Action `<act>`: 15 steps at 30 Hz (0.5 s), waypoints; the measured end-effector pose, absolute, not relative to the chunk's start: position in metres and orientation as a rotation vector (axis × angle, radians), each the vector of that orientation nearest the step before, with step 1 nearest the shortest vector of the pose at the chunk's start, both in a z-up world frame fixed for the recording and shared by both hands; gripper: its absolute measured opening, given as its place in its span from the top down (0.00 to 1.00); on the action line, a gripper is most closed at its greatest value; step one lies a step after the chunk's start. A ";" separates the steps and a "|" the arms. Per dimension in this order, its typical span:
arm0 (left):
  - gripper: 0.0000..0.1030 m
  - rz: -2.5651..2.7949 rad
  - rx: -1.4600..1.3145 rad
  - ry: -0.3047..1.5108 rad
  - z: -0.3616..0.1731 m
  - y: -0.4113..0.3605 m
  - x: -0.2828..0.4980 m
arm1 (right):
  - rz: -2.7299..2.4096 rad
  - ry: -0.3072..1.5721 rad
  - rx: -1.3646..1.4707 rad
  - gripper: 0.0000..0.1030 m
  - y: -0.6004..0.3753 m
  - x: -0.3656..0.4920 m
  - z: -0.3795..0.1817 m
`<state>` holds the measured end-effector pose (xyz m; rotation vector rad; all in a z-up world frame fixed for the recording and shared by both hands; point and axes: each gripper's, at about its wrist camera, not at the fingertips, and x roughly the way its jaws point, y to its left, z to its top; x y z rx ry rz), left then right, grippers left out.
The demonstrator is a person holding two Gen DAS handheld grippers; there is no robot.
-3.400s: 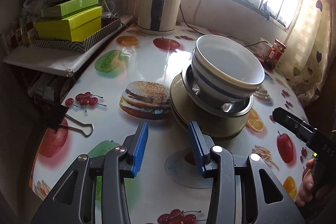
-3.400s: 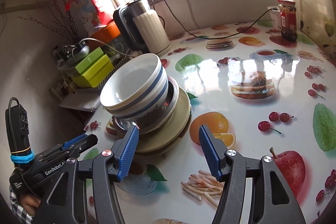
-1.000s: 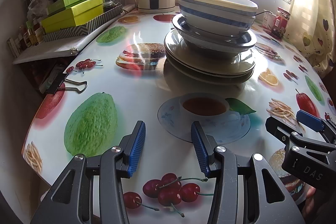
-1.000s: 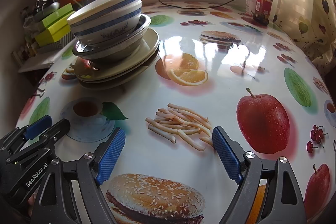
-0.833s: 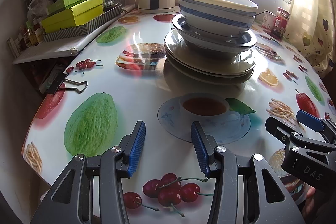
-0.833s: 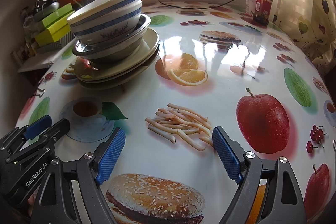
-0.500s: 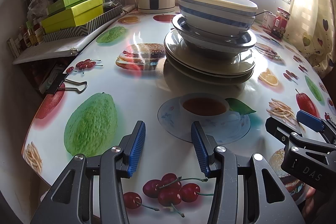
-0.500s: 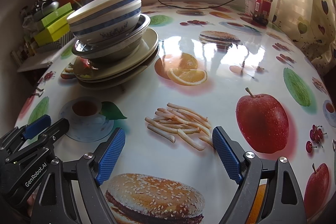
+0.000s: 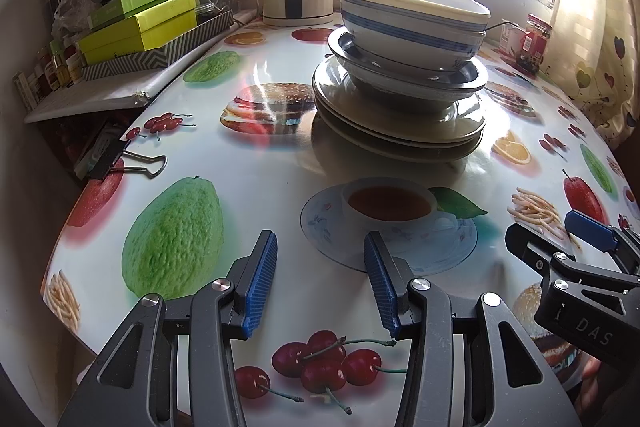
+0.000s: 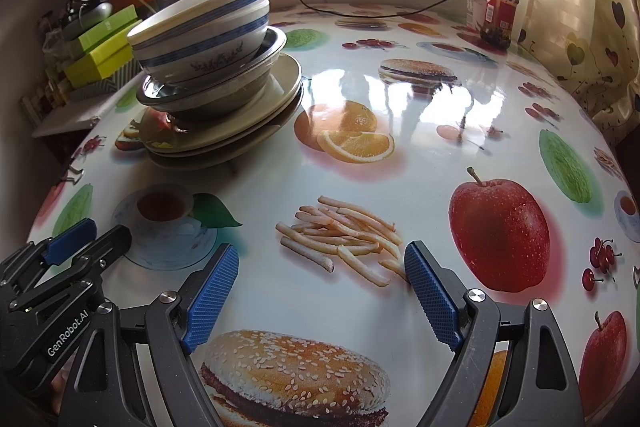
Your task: Organize plates and bowls
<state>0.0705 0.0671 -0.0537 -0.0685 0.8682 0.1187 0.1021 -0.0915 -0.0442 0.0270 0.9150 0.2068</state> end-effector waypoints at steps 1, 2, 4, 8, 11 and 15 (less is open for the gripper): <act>0.55 0.119 -0.068 0.868 -0.054 0.067 0.070 | 0.207 0.915 0.027 0.16 -0.090 0.102 -0.044; 0.55 0.119 -0.068 0.868 -0.054 0.067 0.071 | 0.207 0.915 0.026 0.16 -0.090 0.102 -0.044; 0.55 0.119 -0.068 0.868 -0.054 0.067 0.070 | 0.207 0.915 0.026 0.16 -0.090 0.102 -0.044; 0.55 0.119 -0.069 0.868 -0.054 0.067 0.070 | 0.206 0.915 0.026 0.16 -0.090 0.102 -0.044; 0.55 0.119 -0.068 0.868 -0.054 0.067 0.070 | 0.206 0.915 0.025 0.16 -0.090 0.102 -0.045; 0.55 0.119 -0.068 0.867 -0.054 0.067 0.070 | 0.206 0.914 0.025 0.16 -0.090 0.102 -0.044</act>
